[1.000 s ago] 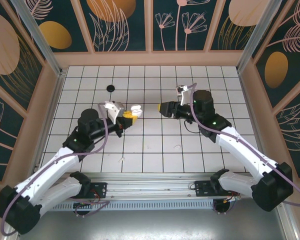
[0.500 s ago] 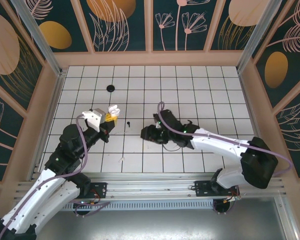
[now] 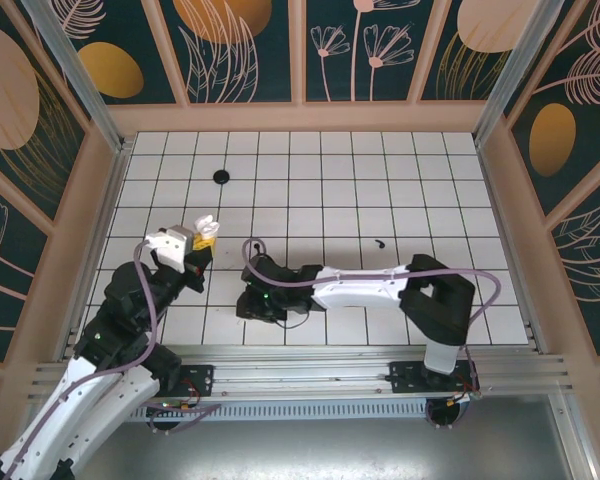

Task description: Insert the wireless bluetooth earbuds into the charging case

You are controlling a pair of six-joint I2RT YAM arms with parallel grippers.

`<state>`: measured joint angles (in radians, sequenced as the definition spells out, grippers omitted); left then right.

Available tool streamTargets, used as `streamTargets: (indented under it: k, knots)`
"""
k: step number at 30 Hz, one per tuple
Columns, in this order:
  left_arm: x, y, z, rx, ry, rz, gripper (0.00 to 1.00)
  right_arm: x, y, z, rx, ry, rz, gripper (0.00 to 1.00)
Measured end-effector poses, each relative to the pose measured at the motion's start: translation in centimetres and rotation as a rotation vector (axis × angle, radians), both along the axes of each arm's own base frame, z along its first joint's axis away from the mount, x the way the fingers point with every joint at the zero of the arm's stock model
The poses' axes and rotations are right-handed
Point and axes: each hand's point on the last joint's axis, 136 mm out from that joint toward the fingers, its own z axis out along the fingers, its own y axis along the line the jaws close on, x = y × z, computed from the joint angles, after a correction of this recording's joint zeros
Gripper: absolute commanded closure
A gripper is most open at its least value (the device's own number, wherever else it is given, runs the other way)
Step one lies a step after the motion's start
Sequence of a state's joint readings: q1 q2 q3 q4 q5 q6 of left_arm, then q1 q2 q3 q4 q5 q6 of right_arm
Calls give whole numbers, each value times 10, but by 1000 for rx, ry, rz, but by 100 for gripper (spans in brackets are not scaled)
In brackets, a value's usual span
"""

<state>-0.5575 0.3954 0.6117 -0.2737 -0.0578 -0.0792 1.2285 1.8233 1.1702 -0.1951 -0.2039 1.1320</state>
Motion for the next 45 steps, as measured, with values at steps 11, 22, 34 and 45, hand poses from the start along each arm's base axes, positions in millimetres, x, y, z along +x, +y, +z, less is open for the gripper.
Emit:
streamTargets:
  k: [11, 22, 34, 45]
  knots:
    - [-8, 11, 3, 4, -2, 31, 100, -11, 12, -22, -108, 61, 4, 61]
    - [-11, 17, 2, 8, -2, 53, 100, -13, 9, -41, -174, 85, 5, 61]
    - [-12, 19, 3, 5, -6, 56, 100, -5, 10, -49, -192, 104, -1, 71]
    - [-9, 15, -2, 14, 16, 48, 100, 16, 3, -52, -194, 97, -17, 76]
